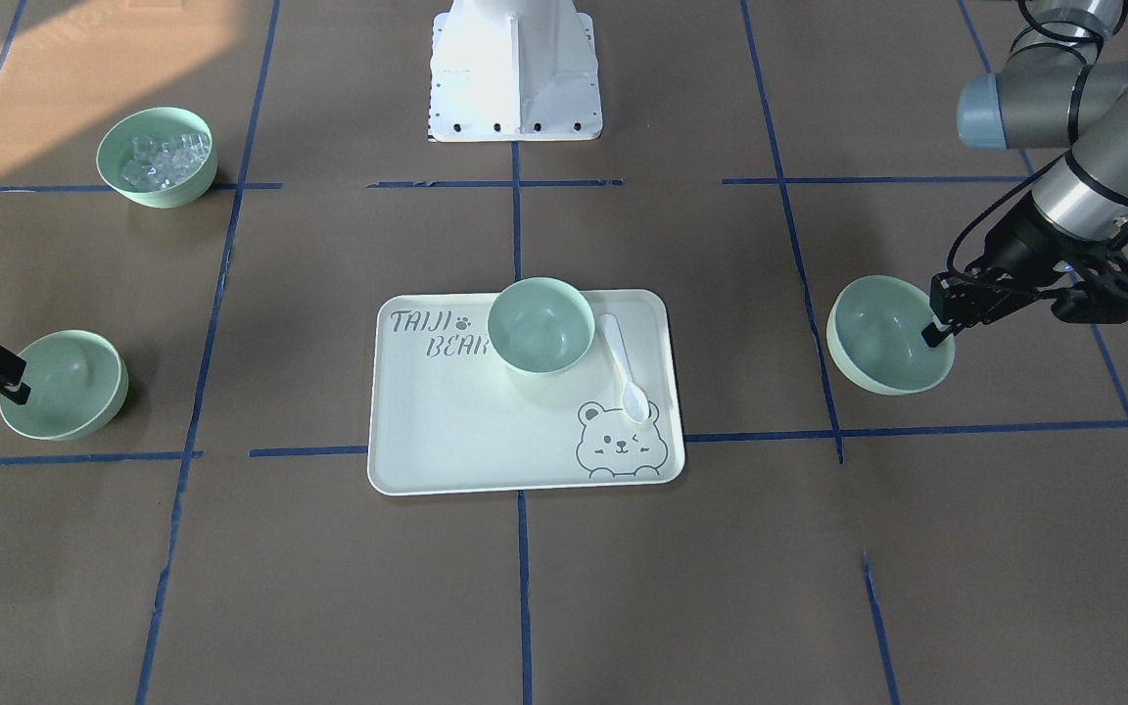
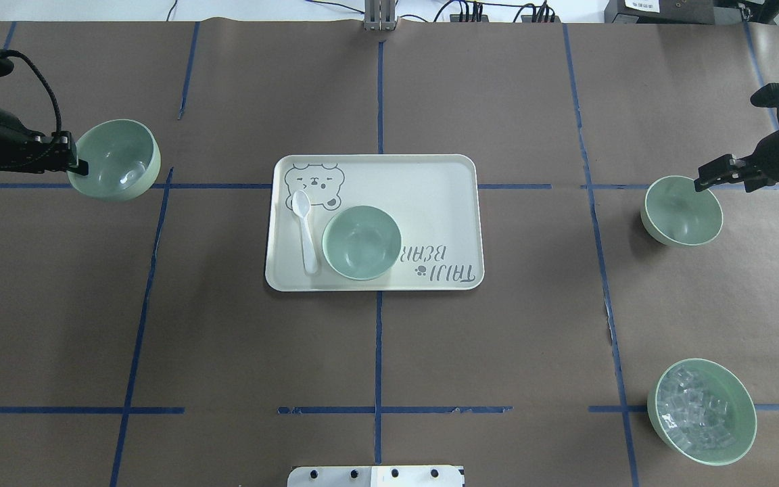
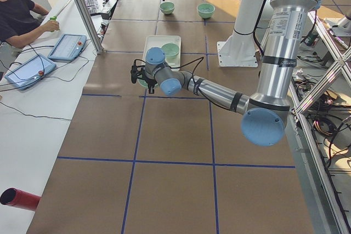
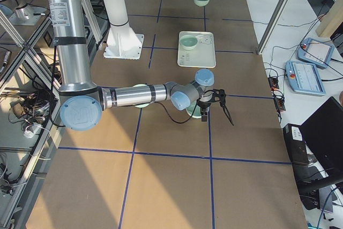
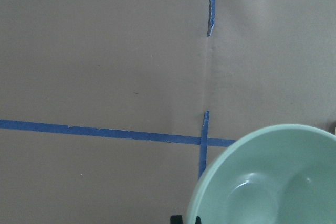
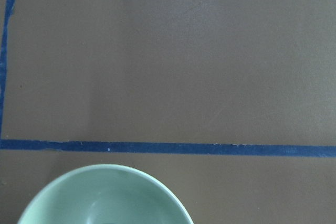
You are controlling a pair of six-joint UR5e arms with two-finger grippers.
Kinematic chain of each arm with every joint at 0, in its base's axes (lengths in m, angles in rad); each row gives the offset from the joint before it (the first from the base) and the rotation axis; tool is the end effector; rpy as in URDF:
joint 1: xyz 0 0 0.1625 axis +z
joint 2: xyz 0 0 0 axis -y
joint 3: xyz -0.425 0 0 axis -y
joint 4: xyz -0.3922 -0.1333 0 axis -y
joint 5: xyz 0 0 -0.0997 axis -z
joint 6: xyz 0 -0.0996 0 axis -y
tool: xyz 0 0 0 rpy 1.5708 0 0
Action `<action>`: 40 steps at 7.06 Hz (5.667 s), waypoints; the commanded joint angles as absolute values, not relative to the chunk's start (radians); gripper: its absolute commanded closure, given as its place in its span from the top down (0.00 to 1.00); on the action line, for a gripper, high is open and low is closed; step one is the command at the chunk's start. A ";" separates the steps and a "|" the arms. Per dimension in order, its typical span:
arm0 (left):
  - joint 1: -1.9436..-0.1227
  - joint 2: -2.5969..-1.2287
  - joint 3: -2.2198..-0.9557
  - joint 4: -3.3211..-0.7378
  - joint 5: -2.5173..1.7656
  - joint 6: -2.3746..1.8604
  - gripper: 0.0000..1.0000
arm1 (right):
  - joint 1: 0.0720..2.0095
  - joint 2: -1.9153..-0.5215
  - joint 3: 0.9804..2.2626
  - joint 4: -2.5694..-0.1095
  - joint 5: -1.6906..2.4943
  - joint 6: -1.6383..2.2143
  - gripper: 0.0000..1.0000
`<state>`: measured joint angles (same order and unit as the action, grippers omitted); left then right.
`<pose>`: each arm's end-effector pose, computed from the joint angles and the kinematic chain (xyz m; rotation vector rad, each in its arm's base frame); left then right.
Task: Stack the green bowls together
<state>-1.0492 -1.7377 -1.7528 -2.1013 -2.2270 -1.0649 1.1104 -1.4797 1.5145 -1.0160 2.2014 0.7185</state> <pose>0.2179 -0.5247 0.4210 0.1571 1.0314 -0.2049 -0.1812 -0.5332 0.5835 0.1332 -0.8243 0.0571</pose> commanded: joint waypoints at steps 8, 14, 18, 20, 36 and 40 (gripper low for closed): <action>-0.974 -1.910 -1.766 -1.988 -2.220 -1.280 0.00 | 1.088 -1.486 1.457 -0.913 2.310 0.739 0.00; -0.660 -2.133 -1.750 -1.805 -1.872 -1.465 0.00 | 1.135 -1.442 1.542 -0.914 2.448 0.803 0.00; -0.566 -2.183 -1.700 -1.792 -1.833 -1.502 0.00 | 1.135 -1.433 1.560 -0.917 2.448 0.810 0.00; -0.555 -2.201 -1.691 -1.795 -1.835 -1.502 0.00 | 1.135 -1.433 1.560 -0.917 2.448 0.810 0.00; -0.903 -2.040 -1.850 -1.655 -1.983 -0.938 1.00 | 0.691 -0.939 1.608 -1.171 2.105 1.261 0.00; -0.917 -2.028 -1.847 -1.657 -1.985 -0.896 1.00 | 0.582 -0.878 1.595 -1.264 2.002 1.259 0.00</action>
